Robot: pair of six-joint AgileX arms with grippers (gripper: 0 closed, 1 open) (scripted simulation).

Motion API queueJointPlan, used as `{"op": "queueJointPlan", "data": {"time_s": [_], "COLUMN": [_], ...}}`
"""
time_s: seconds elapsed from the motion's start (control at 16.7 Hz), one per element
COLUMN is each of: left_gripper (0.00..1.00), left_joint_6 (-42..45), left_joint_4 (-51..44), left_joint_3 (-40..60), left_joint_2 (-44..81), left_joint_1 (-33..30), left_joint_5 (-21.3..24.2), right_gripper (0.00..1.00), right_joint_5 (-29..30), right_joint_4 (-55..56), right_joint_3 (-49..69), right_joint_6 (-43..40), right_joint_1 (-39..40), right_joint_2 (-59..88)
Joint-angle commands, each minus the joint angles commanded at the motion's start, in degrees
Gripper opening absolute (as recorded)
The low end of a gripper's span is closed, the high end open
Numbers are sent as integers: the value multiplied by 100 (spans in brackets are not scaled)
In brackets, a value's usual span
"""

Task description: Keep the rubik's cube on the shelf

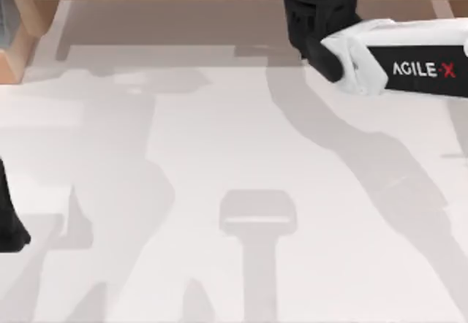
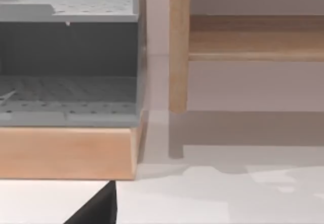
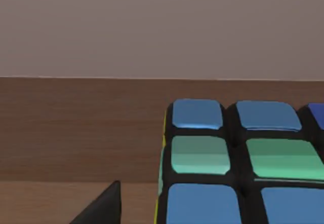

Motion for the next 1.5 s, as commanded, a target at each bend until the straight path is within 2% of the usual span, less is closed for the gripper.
{"op": "queueJointPlan", "data": {"time_s": [0.3,0.72,1.14,1.5], "left_gripper": [100,100,100,100], "left_joint_6": [0,0,0,0], "left_joint_4": [0,0,0,0], "left_joint_3": [0,0,0,0], "left_joint_2": [0,0,0,0], "left_joint_1": [0,0,0,0], "left_joint_5": [0,0,0,0], "right_gripper": [100,100,100,100], "right_joint_5": [-488,-2187,-4183,-5646], "right_joint_4": [511,2253,4215,5470], "right_joint_3": [-528,-2362,-4450,-5805], "right_joint_6": [-511,-2413,-4968,-7074], "right_joint_1": [-257,-1494,-3902,-6214], "right_joint_2": [-481,-1896,-2890,-2888]}}
